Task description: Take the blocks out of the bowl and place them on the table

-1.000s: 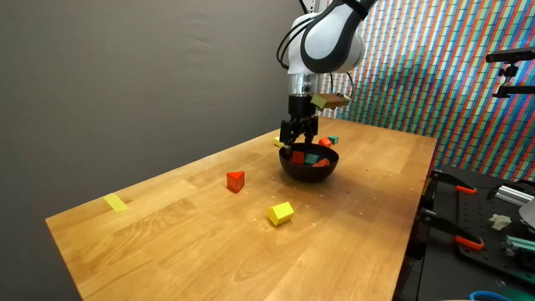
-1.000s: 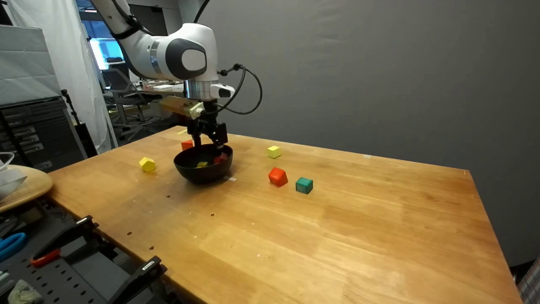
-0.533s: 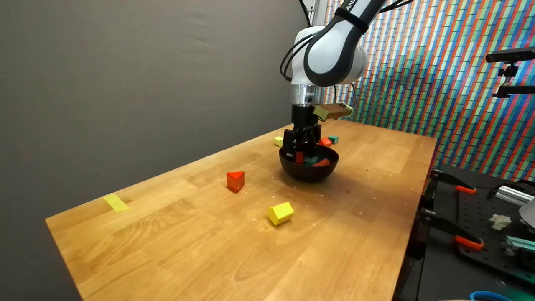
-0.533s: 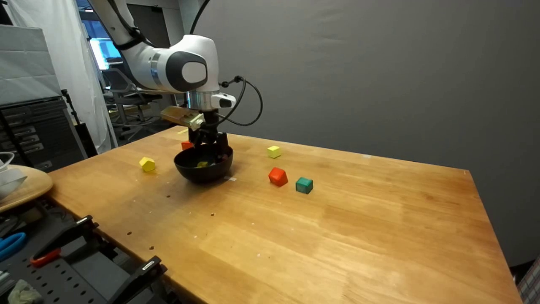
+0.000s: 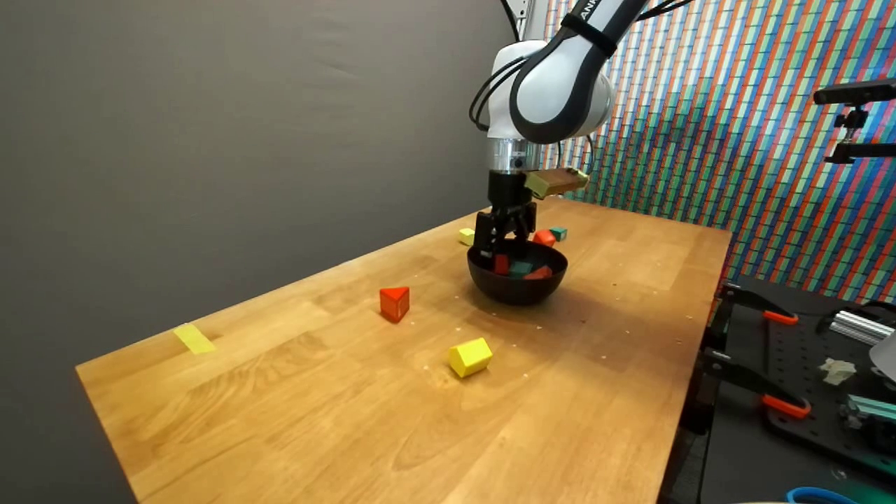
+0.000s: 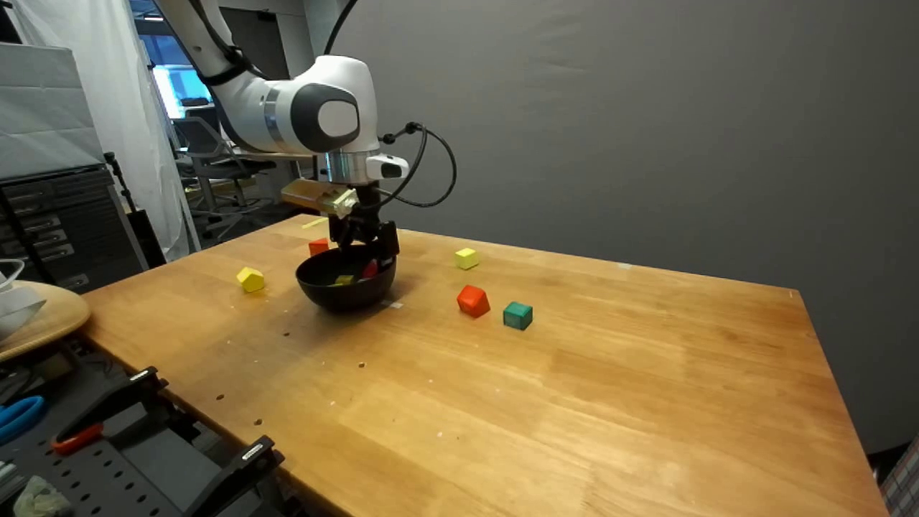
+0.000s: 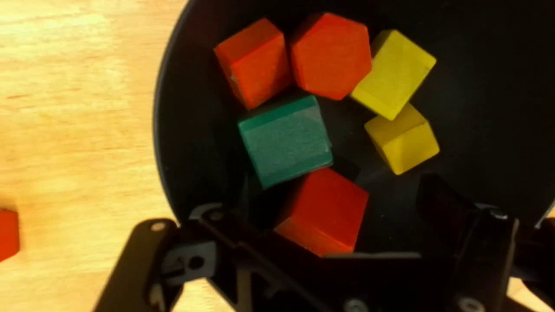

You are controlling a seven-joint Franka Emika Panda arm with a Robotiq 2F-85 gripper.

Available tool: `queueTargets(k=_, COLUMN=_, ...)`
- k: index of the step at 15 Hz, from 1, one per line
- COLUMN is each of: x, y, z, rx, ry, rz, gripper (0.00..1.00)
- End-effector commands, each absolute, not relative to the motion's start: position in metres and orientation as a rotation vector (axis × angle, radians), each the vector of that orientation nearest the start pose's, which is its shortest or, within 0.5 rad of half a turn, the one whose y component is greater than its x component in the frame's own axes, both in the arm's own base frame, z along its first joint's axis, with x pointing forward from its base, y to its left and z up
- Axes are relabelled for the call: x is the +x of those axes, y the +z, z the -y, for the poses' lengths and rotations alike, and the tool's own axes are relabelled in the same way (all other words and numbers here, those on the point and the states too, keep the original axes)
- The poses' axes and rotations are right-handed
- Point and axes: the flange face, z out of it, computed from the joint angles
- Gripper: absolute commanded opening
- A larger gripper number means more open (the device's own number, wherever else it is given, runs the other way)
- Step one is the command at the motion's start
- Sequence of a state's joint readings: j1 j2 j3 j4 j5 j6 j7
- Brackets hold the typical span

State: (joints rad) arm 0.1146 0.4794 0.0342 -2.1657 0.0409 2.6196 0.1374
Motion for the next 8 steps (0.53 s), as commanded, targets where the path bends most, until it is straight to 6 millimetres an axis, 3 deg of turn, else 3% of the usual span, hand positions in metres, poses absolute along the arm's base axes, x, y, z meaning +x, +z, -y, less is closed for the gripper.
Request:
queueTargets(k=1, x=0.5633, y=0.1706, z=-0.0836, rx=-3.140, ry=0.030, rz=-0.024, gripper=0.98)
queueTargets(k=2, x=0.5647, y=0.1694, z=-0.0843, rx=-3.143, ry=0.035, rz=-0.011, gripper=0.74)
queueTargets(k=4, x=0.5676, y=0.1689, z=-0.0866, rx=-3.142, ry=0.040, rz=0.003, gripper=0.70)
queueTargets(k=8, x=0.5716, y=0.1718, z=-0.0892, rx=-3.136, ry=0.033, rz=0.012, gripper=0.36)
